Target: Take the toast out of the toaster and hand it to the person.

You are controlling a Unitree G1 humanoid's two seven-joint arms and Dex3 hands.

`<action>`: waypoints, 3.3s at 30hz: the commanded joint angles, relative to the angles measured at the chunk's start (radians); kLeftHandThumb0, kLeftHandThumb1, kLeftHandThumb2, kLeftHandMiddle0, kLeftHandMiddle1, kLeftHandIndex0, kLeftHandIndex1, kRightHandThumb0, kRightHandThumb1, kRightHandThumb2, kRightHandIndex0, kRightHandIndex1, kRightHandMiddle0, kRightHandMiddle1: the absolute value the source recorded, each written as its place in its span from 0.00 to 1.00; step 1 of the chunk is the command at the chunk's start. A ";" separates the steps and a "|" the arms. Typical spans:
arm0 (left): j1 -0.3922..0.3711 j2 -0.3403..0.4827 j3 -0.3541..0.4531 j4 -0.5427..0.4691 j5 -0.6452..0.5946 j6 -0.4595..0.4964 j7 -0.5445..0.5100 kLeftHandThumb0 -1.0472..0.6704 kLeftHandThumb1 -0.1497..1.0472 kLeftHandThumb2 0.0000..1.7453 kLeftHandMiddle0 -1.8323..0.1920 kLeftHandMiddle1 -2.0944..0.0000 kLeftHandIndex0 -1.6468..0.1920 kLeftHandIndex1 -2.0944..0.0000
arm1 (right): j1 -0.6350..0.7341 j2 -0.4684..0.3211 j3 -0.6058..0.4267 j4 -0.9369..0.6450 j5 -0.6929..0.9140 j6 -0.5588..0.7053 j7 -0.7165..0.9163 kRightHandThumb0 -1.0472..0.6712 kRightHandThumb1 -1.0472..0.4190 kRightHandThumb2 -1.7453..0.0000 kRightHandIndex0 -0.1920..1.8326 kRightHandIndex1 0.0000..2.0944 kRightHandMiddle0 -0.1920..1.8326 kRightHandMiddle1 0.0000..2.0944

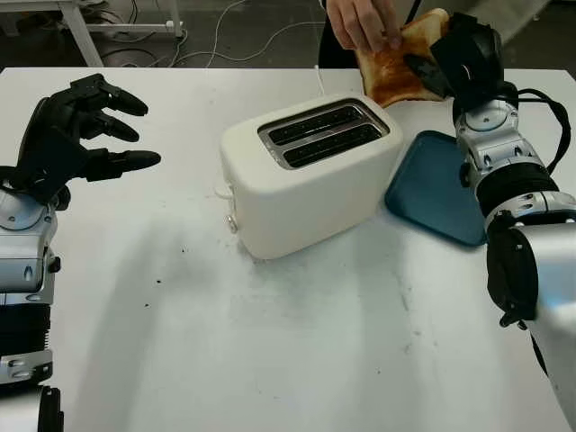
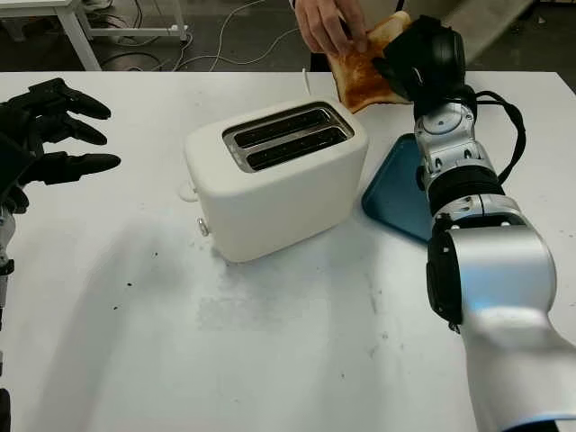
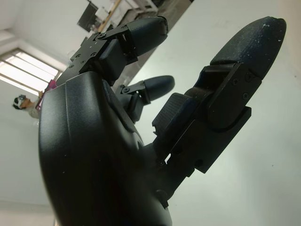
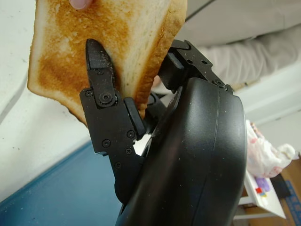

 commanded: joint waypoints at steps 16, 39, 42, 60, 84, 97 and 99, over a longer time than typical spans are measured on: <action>0.014 -0.002 0.005 -0.005 0.001 -0.004 0.004 0.00 0.61 0.00 0.66 0.39 0.61 0.45 | -0.004 -0.013 -0.033 -0.005 0.039 -0.008 0.080 0.32 0.09 0.97 0.54 0.75 0.47 0.67; 0.012 -0.002 0.003 0.000 0.002 -0.005 0.003 0.00 0.61 0.00 0.65 0.40 0.61 0.46 | 0.023 -0.092 0.012 -0.038 0.030 -0.043 0.334 0.13 0.13 1.00 0.09 0.00 0.09 0.00; 0.012 -0.001 0.003 -0.001 0.003 -0.007 0.003 0.00 0.61 0.00 0.65 0.40 0.61 0.46 | 0.051 -0.101 -0.014 -0.054 0.062 -0.080 0.357 0.11 0.14 1.00 0.09 0.00 0.09 0.00; 0.020 -0.003 0.007 0.004 0.002 -0.020 0.005 0.00 0.61 0.00 0.65 0.40 0.61 0.46 | 0.666 0.039 -0.187 -0.844 0.424 -0.055 0.543 0.14 0.13 0.99 0.09 0.00 0.11 0.01; 0.405 -0.367 -0.065 -0.301 -0.043 -0.139 0.158 0.00 0.68 0.00 0.90 0.21 0.88 0.26 | 1.361 0.373 0.020 -1.425 0.294 -0.211 0.357 0.12 0.09 0.73 0.09 0.00 0.10 0.00; 0.447 -0.455 -0.111 -0.116 -0.012 -0.276 0.181 0.00 0.70 0.00 0.91 0.18 0.89 0.21 | 1.365 0.414 0.072 -1.317 0.216 -0.212 0.278 0.15 0.09 0.70 0.10 0.00 0.10 0.00; 0.444 -0.455 -0.114 -0.102 -0.012 -0.281 0.180 0.00 0.70 0.00 0.91 0.18 0.89 0.22 | 1.361 0.414 0.070 -1.314 0.222 -0.212 0.279 0.14 0.09 0.70 0.10 0.00 0.10 0.00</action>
